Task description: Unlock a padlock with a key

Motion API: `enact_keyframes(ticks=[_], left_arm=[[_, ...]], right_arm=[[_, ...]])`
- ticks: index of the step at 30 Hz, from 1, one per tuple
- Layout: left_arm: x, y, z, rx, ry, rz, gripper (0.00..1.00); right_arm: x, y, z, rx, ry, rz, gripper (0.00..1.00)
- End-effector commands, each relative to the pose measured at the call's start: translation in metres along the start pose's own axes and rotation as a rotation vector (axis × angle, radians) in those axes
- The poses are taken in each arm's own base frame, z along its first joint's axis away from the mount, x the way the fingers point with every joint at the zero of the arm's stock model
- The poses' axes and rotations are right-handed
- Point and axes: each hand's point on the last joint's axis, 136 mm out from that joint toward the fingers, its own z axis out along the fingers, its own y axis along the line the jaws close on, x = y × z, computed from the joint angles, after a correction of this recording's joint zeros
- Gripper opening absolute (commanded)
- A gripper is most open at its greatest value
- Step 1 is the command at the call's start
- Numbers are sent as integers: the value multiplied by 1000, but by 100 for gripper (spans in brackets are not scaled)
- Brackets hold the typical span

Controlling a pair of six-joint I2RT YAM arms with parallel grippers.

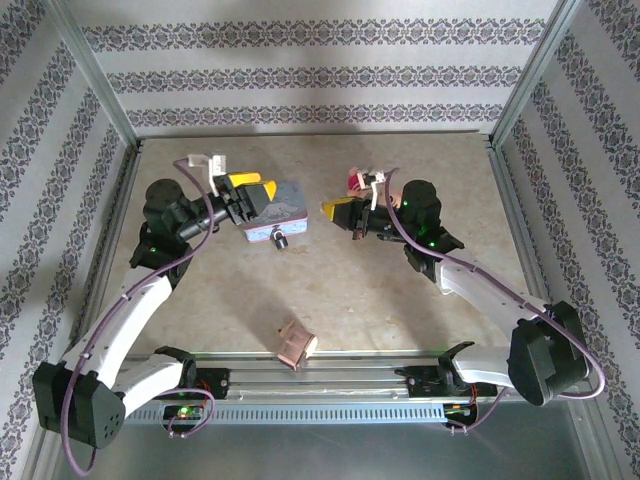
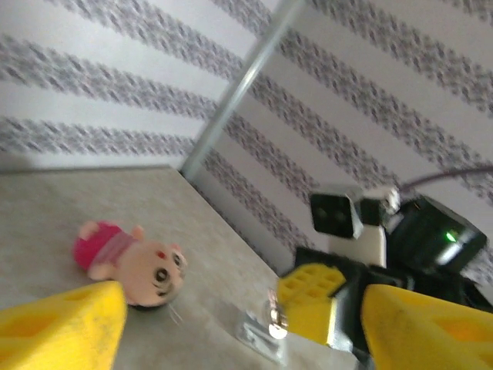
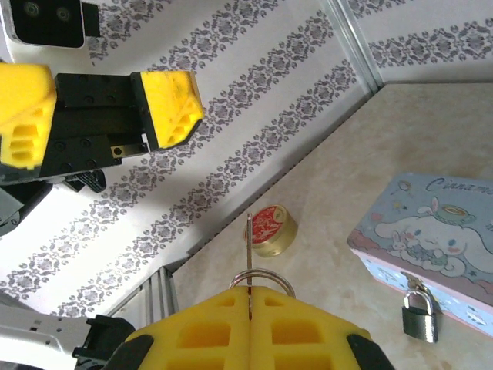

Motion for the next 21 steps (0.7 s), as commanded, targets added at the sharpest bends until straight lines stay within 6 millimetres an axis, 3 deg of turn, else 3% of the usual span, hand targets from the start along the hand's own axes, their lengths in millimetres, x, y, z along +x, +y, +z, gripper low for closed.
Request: enact_keyframes(ticks=[1, 12, 21], left_arm=[[24, -13, 9, 78, 136, 12, 71], [64, -32, 41, 277, 282, -37, 50], [62, -46, 42, 390, 243, -37, 42]], right_arm=[[-8, 20, 6, -90, 10, -23, 0], [0, 32, 15, -154, 56, -5, 0], [4, 38, 17, -181, 78, -1, 0]])
